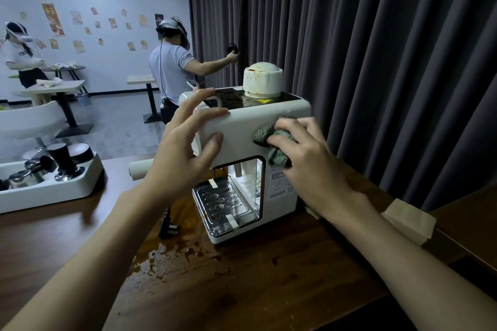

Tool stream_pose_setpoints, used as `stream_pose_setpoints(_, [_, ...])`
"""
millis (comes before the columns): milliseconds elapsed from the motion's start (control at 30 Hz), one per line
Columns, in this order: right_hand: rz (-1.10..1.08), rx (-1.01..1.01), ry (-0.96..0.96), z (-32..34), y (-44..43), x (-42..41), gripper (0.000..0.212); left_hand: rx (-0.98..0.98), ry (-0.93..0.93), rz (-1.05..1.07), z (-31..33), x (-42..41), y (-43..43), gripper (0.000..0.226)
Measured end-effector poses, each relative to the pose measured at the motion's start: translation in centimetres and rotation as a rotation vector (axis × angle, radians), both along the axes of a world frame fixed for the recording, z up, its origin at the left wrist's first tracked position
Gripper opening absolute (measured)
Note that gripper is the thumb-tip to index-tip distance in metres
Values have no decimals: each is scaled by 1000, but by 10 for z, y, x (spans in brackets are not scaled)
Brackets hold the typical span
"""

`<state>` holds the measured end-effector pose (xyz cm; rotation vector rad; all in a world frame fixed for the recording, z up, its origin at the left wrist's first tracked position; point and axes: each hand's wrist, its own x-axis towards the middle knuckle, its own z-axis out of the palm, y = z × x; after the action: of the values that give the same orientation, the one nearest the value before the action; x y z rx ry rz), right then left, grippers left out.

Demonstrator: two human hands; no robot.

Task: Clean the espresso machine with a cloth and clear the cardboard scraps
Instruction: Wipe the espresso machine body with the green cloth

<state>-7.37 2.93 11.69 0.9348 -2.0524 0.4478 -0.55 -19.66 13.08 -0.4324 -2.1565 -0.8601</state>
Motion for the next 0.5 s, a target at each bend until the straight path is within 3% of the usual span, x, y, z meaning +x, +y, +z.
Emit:
stream_pose_setpoints(67, [-17,-45,26,-6,-1,2,55,4,-12,-19,1,1,-2,33])
stream_pose_setpoints(233, [-14,-410,-58,13,-23,10,54,61,-44,-58,6,4,-4,35])
stream_pose_setpoints(500, [98,-481,-186,-3,-54,30,62,123,-45,-100,5,3,-2,40])
